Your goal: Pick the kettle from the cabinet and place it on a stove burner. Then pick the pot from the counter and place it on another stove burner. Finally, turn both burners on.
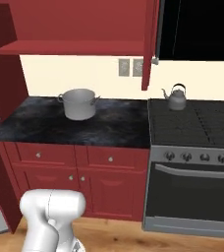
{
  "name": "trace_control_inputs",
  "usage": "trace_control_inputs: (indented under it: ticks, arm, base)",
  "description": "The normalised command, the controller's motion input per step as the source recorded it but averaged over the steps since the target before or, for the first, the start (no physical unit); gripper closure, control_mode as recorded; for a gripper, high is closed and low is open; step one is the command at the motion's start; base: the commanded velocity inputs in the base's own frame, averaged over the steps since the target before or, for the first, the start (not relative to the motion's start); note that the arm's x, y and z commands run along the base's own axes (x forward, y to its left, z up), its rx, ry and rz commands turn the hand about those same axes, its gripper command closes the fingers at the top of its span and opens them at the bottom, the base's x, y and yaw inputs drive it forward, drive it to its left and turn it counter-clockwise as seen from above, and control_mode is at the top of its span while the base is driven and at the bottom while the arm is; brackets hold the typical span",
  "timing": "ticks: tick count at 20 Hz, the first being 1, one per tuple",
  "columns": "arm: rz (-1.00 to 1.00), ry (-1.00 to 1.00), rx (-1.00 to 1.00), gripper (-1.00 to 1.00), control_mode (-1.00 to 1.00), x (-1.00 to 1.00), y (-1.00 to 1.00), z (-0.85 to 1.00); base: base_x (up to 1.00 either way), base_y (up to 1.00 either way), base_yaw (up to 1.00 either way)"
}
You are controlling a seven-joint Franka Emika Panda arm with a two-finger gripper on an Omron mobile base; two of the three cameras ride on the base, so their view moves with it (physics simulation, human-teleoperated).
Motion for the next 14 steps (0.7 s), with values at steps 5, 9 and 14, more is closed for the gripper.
trace_control_inputs:
  ticks: [5,9,14]
  arm:
    - [0.00,0.00,0.00,-1.00,1.00,0.00,0.00,0.00]
    - [0.00,0.00,0.00,-1.00,1.00,0.00,0.00,0.00]
    - [0.00,0.00,0.00,-1.00,1.00,0.00,0.00,0.00]
  base:
    - [0.56,0.00,-0.01]
    - [0.59,0.00,0.00]
    - [0.63,0.07,0.00]
